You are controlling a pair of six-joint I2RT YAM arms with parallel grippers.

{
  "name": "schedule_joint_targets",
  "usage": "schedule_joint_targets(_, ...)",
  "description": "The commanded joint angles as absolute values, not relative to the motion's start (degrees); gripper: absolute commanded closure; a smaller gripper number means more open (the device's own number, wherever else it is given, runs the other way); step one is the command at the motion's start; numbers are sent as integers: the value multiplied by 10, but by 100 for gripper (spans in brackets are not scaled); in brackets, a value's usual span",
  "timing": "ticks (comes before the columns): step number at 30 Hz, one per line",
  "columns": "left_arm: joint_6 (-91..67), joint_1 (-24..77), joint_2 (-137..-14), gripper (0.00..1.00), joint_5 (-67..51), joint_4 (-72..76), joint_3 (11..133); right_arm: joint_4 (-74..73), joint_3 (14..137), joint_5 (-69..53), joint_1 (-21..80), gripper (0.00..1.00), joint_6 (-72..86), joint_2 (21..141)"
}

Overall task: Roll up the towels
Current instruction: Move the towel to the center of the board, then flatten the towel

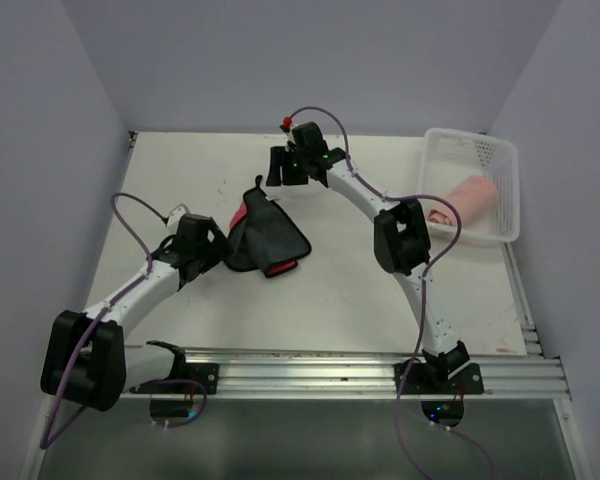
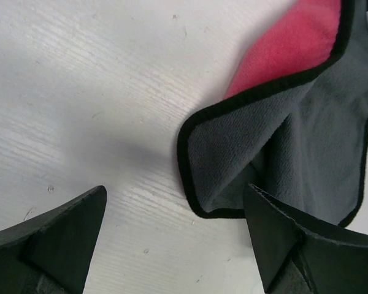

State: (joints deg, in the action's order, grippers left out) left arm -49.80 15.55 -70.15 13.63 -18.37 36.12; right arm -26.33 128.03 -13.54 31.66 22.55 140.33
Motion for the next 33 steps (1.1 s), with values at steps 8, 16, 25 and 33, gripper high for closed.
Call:
schedule_joint_targets(8,-476,121,-716,4,77,-89,346,-239,1375,-102,342,37,250,1495)
schedule_joint_targets(16,-475,121,-751,5,40,-50,337,-214,1425,-59,364,35,279,1549)
schedule_joint_targets(25,-463,120,-769,5,13,-22,330,-201,1442,-57,364,39,307,1579)
schedule_joint_targets(33,-460,120,-801,6,-10,-11,333,-224,1426,-63,359,83,308,1565)
